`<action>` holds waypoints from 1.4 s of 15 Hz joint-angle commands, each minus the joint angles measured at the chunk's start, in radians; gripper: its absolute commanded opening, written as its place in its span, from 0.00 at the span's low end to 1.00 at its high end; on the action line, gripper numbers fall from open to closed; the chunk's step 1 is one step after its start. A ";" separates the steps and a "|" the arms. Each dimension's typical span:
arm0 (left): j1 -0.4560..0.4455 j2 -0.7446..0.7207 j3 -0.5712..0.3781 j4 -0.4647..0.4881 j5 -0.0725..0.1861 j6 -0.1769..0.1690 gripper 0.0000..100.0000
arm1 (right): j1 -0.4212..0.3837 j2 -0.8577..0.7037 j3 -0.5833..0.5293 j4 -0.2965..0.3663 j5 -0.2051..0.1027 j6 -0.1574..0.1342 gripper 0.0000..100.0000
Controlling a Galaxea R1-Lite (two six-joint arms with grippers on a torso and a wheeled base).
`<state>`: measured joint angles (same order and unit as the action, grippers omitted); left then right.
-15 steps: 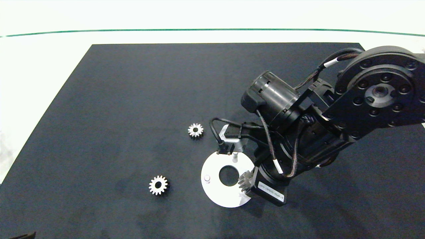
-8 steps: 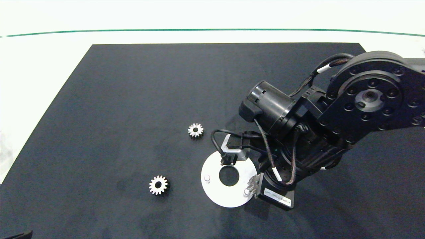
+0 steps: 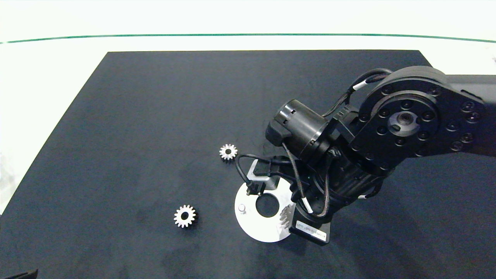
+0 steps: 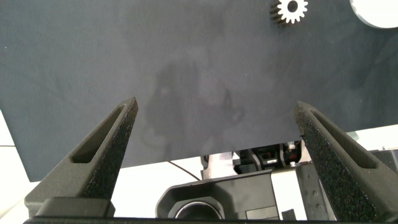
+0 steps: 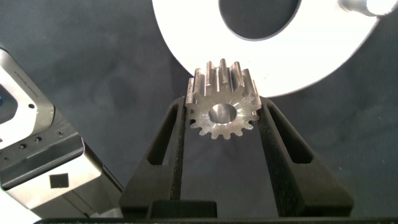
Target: Install three planetary gears onto the carrier pins
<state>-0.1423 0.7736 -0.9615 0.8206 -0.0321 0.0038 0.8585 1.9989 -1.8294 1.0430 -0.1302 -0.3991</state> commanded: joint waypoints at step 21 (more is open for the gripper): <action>-0.002 0.001 0.000 0.005 0.000 0.004 1.00 | 0.020 0.041 -0.001 0.006 -0.014 -0.007 0.28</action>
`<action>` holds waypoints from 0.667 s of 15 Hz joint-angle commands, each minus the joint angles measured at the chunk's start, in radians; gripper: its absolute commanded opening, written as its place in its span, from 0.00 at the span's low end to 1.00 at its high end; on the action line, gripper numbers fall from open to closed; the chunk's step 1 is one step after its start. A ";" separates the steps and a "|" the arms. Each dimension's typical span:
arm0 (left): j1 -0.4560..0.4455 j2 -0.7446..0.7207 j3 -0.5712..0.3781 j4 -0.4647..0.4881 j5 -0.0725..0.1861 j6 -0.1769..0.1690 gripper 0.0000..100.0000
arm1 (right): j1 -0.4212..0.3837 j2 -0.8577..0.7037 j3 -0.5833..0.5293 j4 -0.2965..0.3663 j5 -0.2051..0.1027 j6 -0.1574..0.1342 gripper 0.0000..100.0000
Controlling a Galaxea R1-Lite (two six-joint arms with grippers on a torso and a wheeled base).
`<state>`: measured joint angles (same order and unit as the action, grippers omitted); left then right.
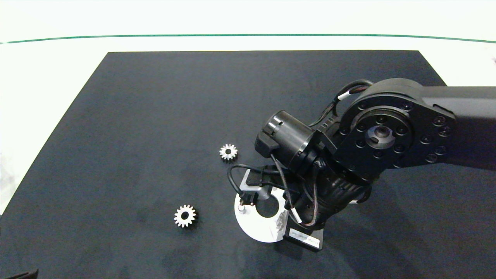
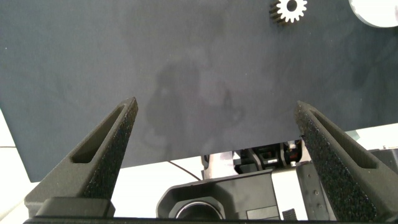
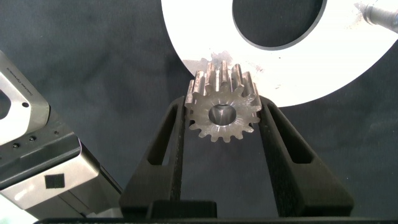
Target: Install three planetary gears onto the carrier pins
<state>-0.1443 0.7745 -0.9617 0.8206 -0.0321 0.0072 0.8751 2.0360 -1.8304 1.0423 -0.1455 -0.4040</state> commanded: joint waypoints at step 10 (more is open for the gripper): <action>0.000 0.002 0.006 0.005 0.000 0.000 1.00 | 0.002 0.006 0.003 0.007 0.001 -0.002 1.00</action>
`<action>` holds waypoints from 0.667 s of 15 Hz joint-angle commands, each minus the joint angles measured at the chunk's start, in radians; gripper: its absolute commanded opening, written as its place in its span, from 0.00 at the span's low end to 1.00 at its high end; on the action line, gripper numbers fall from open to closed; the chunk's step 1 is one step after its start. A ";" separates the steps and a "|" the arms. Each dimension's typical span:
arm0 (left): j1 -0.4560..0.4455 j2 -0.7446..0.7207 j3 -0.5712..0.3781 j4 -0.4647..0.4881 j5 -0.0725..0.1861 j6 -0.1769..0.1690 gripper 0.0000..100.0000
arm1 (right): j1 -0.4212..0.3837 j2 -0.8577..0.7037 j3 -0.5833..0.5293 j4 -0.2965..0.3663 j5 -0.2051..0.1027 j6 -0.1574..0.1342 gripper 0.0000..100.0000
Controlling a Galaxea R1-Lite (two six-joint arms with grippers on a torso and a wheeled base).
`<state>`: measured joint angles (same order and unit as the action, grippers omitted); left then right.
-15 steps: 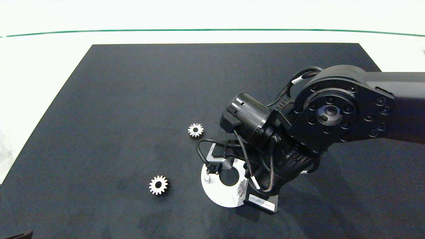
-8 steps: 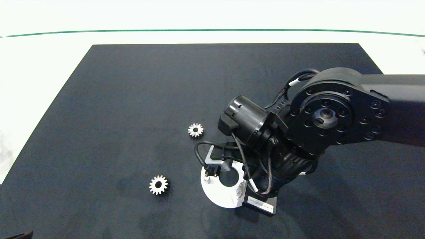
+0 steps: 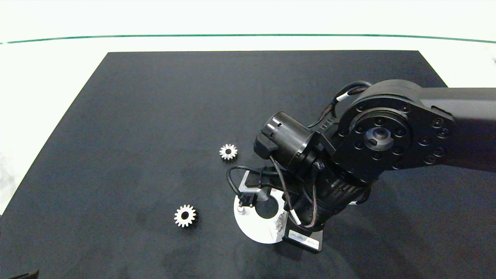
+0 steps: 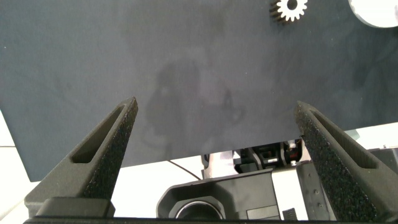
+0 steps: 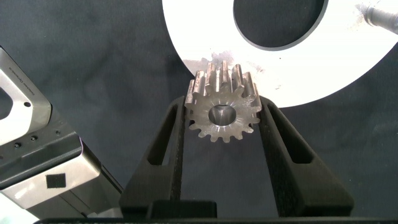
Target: Install three planetary gears onto the carrier pins
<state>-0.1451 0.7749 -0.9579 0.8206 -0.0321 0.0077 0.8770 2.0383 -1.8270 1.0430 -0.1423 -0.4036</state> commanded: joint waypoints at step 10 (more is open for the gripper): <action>0.001 0.001 0.002 0.009 0.000 0.000 1.00 | -0.029 0.034 -0.156 0.011 0.009 0.049 1.00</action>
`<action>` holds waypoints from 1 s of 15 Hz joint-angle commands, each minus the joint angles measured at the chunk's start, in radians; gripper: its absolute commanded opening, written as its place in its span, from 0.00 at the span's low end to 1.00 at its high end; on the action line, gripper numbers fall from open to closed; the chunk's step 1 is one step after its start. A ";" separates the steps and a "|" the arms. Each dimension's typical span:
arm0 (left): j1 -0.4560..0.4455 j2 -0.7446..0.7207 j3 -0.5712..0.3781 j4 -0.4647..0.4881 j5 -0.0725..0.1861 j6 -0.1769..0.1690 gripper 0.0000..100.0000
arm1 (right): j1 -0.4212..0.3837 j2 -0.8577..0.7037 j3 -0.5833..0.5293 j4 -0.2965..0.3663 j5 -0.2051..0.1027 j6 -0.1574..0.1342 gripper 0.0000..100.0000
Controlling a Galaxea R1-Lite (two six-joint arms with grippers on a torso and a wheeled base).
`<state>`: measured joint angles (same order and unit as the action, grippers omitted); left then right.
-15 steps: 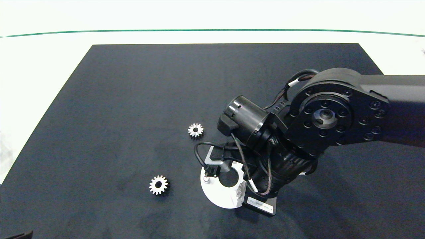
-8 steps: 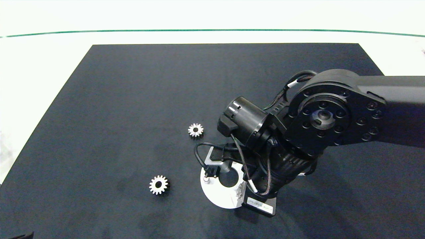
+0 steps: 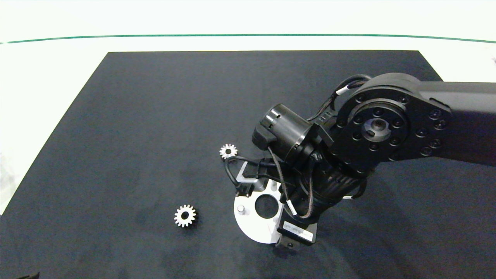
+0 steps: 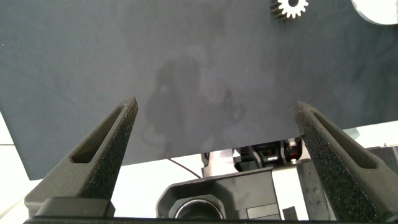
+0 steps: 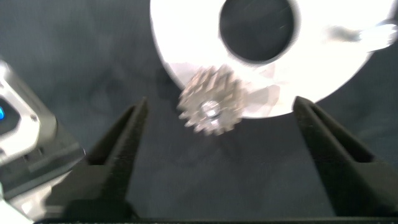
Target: Install three planetary gears onto the carrier pins
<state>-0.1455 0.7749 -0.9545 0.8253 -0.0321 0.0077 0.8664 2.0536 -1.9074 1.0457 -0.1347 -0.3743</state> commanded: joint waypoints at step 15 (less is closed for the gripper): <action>-0.169 0.135 -0.001 0.113 -0.077 -0.006 1.00 | -0.382 -0.268 -0.093 0.003 0.179 0.187 1.00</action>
<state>-0.2817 0.8794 -0.9583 0.9328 -0.1066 0.0019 0.5155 1.8483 -2.0002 1.0443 0.0432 -0.1860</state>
